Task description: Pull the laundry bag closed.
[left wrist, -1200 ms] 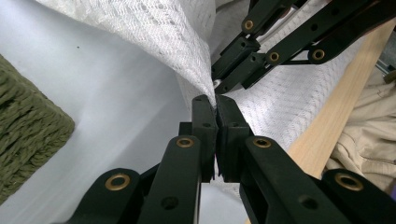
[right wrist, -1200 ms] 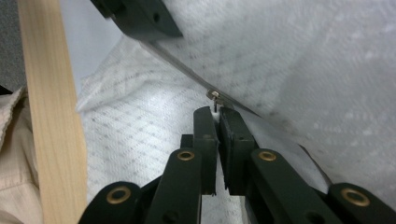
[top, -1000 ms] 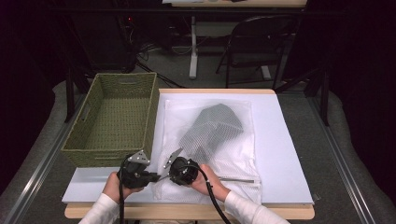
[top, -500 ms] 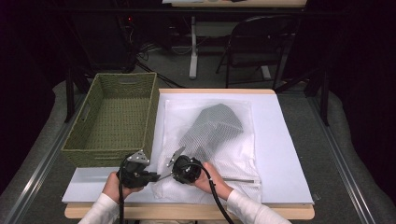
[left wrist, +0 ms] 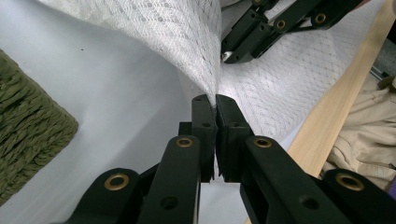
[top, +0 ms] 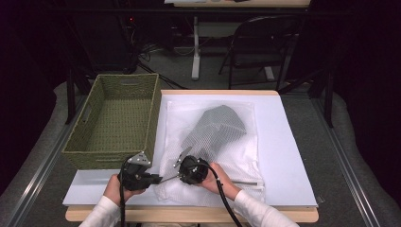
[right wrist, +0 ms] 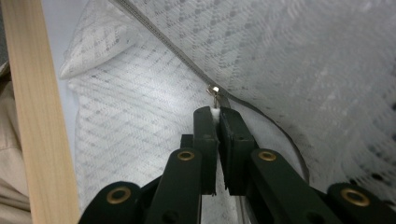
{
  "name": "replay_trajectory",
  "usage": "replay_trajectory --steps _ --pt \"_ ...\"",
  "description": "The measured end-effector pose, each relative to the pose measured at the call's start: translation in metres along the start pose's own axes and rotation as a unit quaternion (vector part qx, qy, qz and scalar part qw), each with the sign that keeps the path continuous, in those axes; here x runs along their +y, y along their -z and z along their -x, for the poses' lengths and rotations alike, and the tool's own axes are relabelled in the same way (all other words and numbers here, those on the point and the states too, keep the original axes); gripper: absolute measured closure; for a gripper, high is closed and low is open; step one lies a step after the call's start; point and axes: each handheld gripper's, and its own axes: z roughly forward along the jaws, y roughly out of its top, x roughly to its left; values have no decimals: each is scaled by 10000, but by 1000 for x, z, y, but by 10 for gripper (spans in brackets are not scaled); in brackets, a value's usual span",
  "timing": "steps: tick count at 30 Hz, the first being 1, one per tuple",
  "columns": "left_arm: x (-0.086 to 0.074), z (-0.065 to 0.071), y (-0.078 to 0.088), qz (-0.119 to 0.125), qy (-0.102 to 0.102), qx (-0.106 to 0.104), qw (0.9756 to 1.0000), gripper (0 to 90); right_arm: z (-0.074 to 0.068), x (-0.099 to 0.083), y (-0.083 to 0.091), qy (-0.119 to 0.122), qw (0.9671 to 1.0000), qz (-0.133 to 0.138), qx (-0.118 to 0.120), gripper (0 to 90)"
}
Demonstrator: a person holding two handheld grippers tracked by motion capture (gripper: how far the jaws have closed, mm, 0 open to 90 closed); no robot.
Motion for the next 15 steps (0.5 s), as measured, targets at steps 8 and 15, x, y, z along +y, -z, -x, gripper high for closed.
replay_trajectory --steps 8,15 --pt "1 1 0 36 19 -14 10000 878 3 -3 2 40 10000 0 -28 867" --pt "0 -1 0 37 27 -12 10000 879 6 -5 4 23 10000 -42 -31 867"
